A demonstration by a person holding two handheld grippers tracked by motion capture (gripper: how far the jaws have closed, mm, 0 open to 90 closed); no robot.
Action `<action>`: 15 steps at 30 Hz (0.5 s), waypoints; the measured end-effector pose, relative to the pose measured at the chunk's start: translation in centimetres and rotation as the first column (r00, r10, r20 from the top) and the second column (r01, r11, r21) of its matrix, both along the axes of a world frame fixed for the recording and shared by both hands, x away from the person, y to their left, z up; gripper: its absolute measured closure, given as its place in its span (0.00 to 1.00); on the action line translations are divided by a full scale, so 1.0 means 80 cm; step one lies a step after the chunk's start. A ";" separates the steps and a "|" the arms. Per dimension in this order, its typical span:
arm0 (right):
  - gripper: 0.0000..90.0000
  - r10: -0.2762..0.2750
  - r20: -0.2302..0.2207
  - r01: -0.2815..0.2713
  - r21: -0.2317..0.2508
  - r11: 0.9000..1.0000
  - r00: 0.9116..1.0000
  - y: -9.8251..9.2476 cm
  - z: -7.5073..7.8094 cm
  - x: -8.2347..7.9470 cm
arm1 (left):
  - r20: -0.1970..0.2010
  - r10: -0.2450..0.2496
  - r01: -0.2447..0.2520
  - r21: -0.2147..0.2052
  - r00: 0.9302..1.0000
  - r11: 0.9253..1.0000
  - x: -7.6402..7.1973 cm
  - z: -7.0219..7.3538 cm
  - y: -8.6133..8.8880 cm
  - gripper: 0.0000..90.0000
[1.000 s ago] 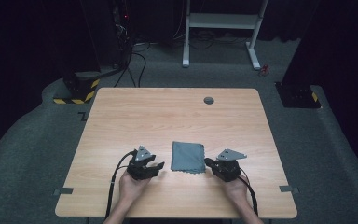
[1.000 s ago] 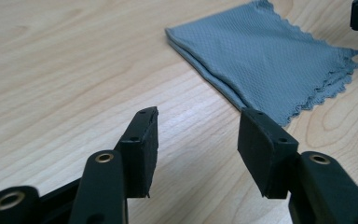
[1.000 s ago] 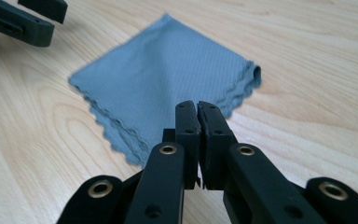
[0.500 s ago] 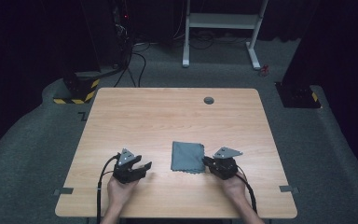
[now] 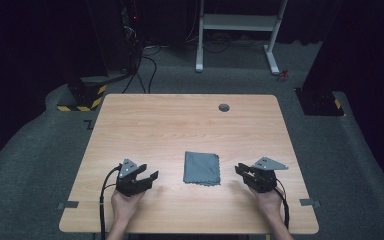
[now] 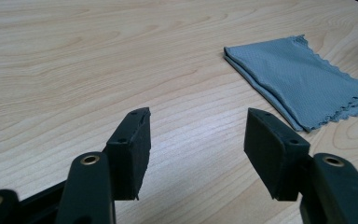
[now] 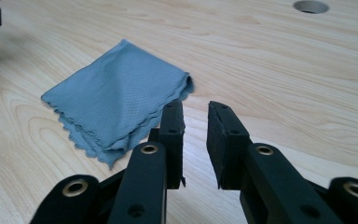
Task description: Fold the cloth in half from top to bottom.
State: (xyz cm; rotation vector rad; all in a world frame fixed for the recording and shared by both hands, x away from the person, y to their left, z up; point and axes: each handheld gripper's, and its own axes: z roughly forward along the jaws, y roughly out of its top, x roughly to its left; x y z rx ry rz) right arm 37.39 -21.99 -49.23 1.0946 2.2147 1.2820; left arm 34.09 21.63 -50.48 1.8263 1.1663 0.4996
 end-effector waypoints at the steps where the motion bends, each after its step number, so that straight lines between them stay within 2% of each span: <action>1: 0.84 -0.006 0.003 0.006 0.002 1.000 1.000 -0.003 0.000 0.000 | 0.002 0.002 -0.002 -0.003 1.000 1.000 -0.001 0.000 0.001 0.46; 6: 0.80 -0.039 0.010 0.039 0.018 0.999 0.999 -0.019 0.004 -0.006 | 0.019 0.019 -0.018 -0.019 1.000 1.000 -0.005 0.005 0.008 0.45; 15: 0.76 -0.095 -0.011 0.095 -0.001 0.995 0.995 -0.040 -0.004 -0.014 | 0.002 0.054 -0.054 -0.018 0.999 0.998 -0.011 -0.002 0.025 0.43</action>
